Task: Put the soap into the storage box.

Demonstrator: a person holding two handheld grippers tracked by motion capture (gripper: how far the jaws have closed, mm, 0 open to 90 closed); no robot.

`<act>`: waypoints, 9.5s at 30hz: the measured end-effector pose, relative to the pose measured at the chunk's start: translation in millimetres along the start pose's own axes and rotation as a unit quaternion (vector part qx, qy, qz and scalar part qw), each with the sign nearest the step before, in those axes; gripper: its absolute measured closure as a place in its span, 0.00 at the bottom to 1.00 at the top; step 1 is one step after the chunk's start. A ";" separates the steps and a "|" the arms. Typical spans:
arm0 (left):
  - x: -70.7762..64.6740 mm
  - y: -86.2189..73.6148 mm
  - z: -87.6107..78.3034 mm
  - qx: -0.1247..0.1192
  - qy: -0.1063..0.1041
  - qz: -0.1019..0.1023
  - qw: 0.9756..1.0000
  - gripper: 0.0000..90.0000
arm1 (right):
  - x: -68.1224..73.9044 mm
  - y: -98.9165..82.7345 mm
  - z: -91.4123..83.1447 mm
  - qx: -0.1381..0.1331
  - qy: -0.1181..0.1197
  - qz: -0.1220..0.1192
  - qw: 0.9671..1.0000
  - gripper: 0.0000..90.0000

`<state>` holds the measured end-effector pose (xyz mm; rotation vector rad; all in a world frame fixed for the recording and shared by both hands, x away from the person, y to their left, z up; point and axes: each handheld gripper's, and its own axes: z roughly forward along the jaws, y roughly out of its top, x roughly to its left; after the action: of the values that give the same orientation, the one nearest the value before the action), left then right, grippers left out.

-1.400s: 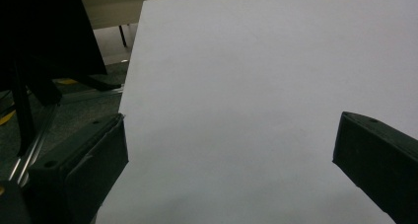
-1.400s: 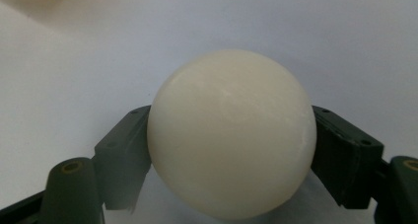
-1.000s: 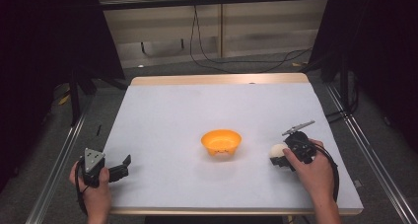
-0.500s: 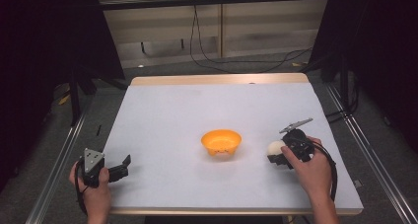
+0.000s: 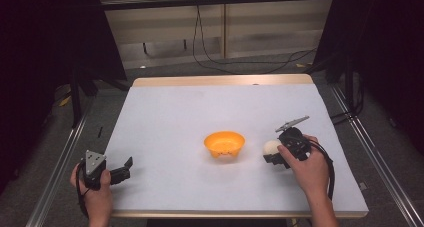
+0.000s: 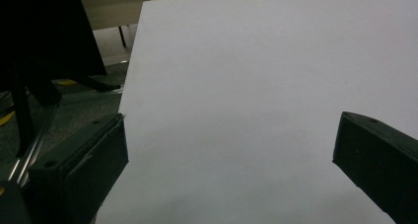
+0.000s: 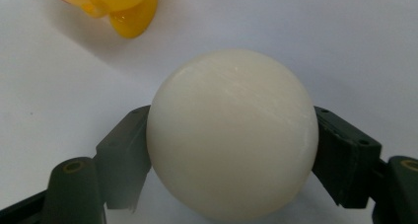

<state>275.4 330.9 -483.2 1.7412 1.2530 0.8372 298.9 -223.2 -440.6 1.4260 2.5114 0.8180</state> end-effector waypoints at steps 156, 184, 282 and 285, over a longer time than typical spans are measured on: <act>1.3 0.0 0.2 0.000 -0.004 -0.003 1.000 0.00 | 62.7 85.6 21.6 -0.046 -0.015 -0.034 0.998 0.00; 0.2 0.0 0.2 0.001 -0.001 -0.002 1.000 0.00 | 20.1 38.1 3.6 -0.063 -0.055 0.009 0.996 0.00; -0.8 -0.1 -0.3 -0.001 0.002 0.004 1.000 0.00 | -85.0 -172.0 -77.8 -0.268 -0.118 0.161 0.943 0.00; -1.0 -0.1 0.3 -0.003 0.001 -0.001 1.000 0.00 | -82.1 -172.1 -73.7 -0.263 -0.127 0.152 0.944 0.01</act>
<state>275.4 329.9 -483.5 1.7344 1.2531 0.8406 186.1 -389.2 -479.5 1.6028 1.7250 1.1587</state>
